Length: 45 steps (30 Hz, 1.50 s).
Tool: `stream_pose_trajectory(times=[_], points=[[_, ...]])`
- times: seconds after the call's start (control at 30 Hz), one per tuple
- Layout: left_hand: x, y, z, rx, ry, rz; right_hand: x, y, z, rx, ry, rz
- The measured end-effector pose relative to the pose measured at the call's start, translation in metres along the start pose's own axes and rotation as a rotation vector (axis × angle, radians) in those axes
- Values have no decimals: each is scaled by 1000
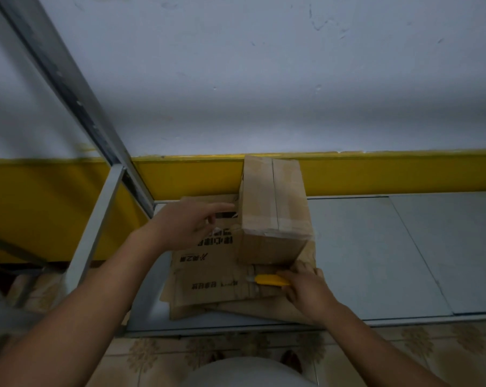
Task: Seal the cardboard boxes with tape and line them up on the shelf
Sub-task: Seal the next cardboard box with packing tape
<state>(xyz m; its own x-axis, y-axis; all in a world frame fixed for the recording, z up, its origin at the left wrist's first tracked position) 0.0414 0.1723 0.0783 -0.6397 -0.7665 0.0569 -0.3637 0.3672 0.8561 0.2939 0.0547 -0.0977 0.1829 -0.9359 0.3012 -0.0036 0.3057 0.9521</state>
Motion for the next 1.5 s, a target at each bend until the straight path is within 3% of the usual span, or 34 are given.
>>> stream_pose_trajectory(times=[0.2,0.37,0.63,0.87,1.5], points=[[22,-37,26,7,41,-54,-1,-11,-8,-17,-63,-167],[35,-75,39,44,88,-141,6,-12,-9,-114,-98,-186],[22,-130,52,216,191,-32,4,-18,-12,-203,-77,-170],[20,-133,54,59,162,-51,1,-21,-15,-235,-74,-185],[24,-130,53,298,221,-143,4,-21,-26,-327,-45,-250]])
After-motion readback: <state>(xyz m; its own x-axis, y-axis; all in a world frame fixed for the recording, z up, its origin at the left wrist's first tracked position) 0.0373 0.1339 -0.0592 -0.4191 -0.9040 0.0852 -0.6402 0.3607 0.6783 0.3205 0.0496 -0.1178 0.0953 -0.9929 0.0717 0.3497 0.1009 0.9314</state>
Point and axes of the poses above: each hand's wrist, its own x-axis away from the middle knuckle, its own y-axis out of the back of the hand, z = x × y, the point moved 9 cm from there along -x, towards the middle knuckle, and after that the axes turned 15 degrees about x, right-handed, at the moved point
